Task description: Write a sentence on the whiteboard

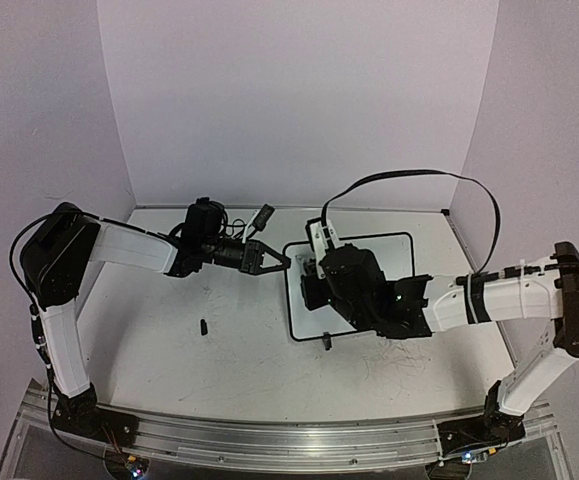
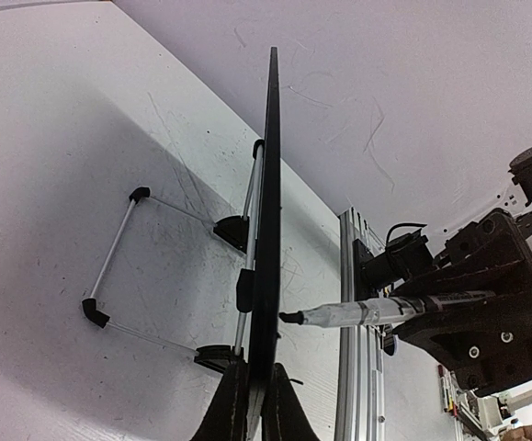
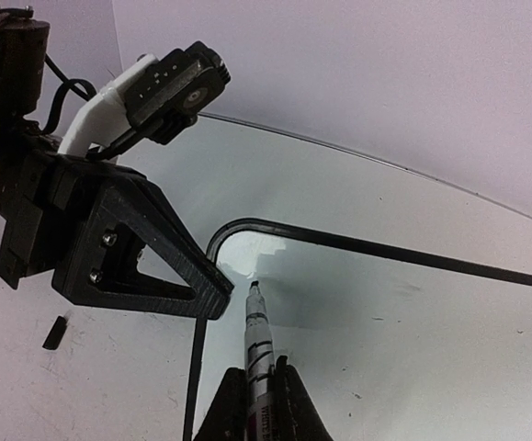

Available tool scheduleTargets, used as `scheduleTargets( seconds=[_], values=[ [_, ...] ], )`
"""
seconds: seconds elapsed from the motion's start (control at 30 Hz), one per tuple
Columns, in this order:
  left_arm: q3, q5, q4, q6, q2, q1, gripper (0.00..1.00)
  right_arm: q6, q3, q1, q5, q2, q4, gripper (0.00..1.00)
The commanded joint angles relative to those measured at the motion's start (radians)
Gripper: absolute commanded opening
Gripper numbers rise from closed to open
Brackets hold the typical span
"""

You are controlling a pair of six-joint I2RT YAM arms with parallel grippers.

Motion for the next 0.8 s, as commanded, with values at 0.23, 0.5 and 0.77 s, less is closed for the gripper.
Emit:
scheduleTargets(
  seconds=[0.23, 0.5, 0.77],
  values=[
    [-0.001, 0.019, 0.022, -0.020, -0.014, -0.008, 0.00, 0.004, 0.032, -0.008, 0.005, 0.027, 0.033, 0.00],
    [-0.001, 0.017, 0.022, -0.020, -0.014, -0.008, 0.00, 0.018, 0.024, -0.010, 0.004, 0.035, 0.025, 0.00],
    [-0.001, 0.018, 0.022, -0.020, -0.016, -0.009, 0.00, 0.035, 0.007, -0.010, -0.001, 0.024, 0.010, 0.00]
  ],
)
